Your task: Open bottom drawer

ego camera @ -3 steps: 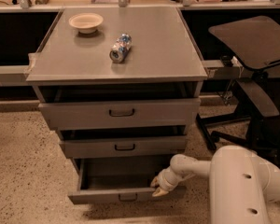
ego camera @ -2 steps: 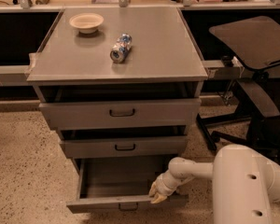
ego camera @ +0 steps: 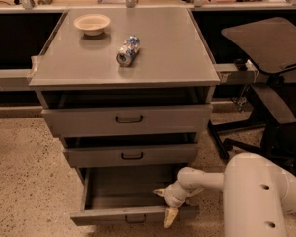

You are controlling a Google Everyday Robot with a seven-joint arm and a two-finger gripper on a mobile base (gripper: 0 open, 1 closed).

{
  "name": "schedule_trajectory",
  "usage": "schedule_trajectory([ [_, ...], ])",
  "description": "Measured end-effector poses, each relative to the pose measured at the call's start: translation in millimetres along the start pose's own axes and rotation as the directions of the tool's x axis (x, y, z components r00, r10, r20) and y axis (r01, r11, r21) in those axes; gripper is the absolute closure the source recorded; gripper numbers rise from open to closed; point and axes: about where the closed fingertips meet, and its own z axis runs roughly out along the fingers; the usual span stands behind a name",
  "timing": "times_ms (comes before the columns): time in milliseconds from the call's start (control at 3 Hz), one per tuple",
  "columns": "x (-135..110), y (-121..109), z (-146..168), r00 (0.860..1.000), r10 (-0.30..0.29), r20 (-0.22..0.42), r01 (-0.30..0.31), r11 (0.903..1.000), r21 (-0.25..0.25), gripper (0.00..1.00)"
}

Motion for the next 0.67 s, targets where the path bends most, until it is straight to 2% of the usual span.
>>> schedule_trajectory([
  [333, 5, 2, 12, 0.999, 0.023, 0.032, -0.021, 0.9991, -0.037, 0.00],
  [667, 4, 22, 34, 0.997, 0.050, 0.053, -0.044, 0.9928, -0.111, 0.10],
])
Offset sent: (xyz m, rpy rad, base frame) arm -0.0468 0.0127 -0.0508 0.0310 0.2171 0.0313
